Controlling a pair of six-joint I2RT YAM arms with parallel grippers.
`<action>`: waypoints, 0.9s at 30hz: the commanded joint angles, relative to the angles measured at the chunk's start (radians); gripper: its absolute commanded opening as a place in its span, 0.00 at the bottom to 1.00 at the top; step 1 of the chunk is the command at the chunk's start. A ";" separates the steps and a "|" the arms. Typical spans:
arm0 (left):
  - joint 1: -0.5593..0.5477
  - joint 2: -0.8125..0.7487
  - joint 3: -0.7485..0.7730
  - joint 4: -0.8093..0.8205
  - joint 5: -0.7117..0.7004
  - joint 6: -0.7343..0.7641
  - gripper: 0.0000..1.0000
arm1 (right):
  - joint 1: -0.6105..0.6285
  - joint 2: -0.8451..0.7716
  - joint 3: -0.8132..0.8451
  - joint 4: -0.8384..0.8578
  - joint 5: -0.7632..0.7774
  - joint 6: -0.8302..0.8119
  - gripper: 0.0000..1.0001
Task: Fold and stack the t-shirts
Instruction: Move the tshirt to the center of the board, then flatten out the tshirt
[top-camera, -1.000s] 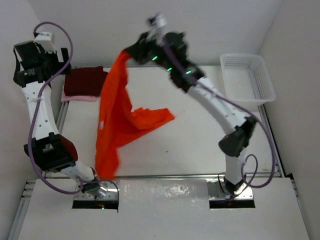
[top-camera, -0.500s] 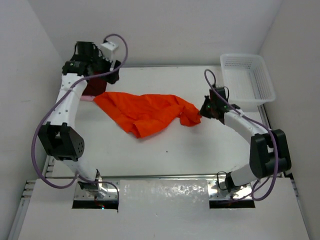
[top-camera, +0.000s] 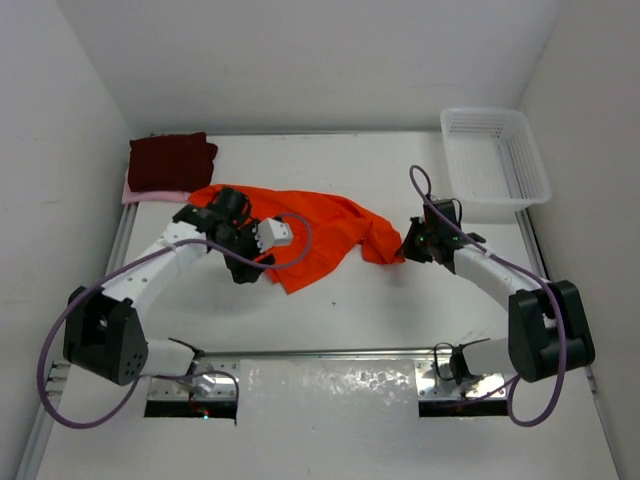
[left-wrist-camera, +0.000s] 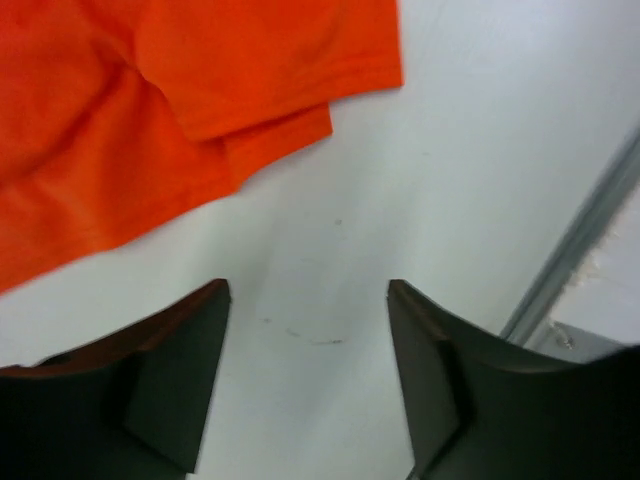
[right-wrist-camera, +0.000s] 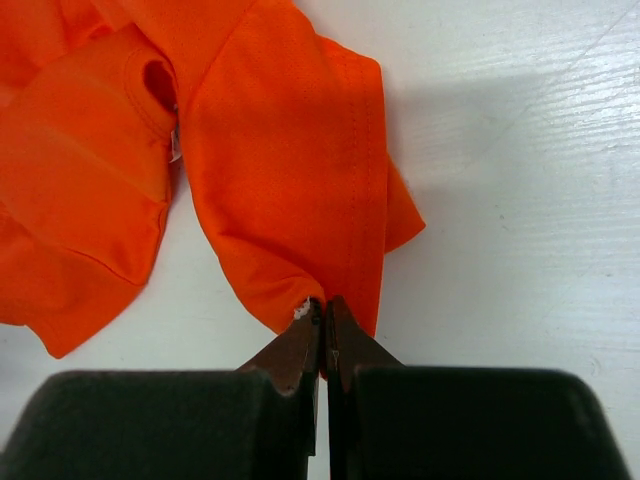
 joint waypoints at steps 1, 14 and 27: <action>-0.056 0.009 -0.131 0.280 -0.124 -0.065 0.64 | 0.002 -0.028 0.040 0.002 -0.009 -0.036 0.00; -0.208 0.262 -0.282 0.708 -0.331 -0.274 0.55 | 0.002 -0.083 -0.015 0.020 0.037 -0.021 0.00; -0.007 -0.056 -0.166 0.308 -0.117 -0.100 0.00 | -0.118 -0.245 0.088 -0.337 -0.012 -0.304 0.00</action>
